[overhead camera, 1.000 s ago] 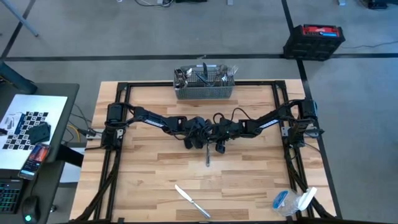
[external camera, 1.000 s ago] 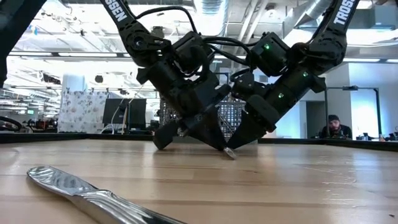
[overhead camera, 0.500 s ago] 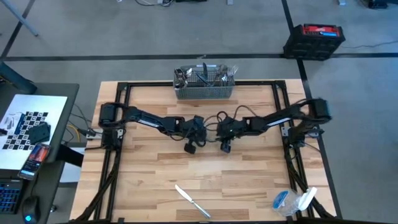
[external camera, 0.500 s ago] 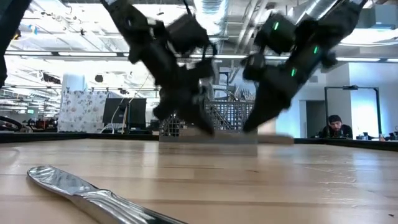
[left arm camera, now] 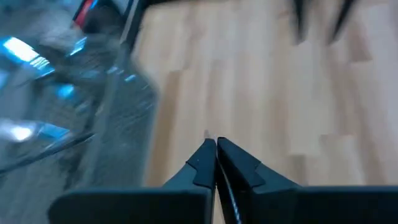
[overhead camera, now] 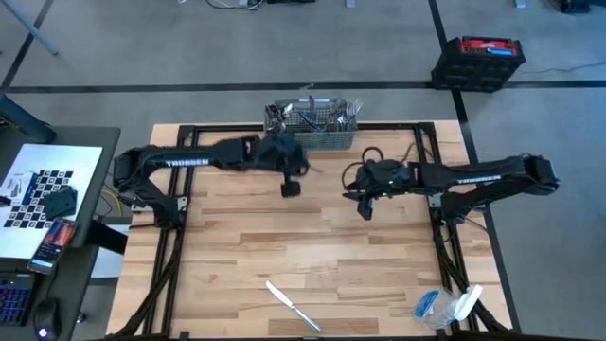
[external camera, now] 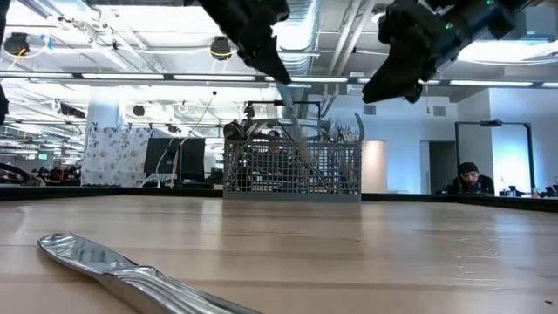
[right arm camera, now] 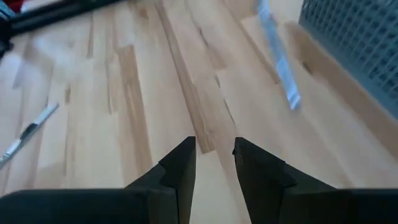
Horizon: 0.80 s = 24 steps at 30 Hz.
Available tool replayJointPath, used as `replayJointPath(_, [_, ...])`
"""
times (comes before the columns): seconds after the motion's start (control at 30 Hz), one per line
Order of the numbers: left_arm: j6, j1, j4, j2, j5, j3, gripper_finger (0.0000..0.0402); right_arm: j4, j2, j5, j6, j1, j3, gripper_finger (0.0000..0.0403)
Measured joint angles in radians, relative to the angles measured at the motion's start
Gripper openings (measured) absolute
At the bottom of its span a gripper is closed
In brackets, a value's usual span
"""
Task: Sort silverware
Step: Put the silver table knife into the gray organizer
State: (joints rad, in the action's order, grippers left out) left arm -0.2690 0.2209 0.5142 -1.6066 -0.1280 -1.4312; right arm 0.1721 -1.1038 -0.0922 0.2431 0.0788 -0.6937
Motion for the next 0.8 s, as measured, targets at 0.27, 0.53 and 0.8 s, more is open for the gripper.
replayJointPath(0.27, [-0.072,0.158,-0.069,0.000,0.015,-0.141,0.0000,0.003,-0.019,-0.041,-0.004,0.001,0.000,0.0101])
replayJointPath(0.53, [0.029,0.305,-0.332,-0.039,0.211,-0.163,0.0000,-0.001,-0.122,-0.041,0.039,-0.016,0.000,0.0102])
replayJointPath(0.8, [0.114,0.360,-0.400,-0.226,0.259,-0.161,0.0000,-0.049,-0.194,-0.041,0.105,-0.055,0.000,0.0102])
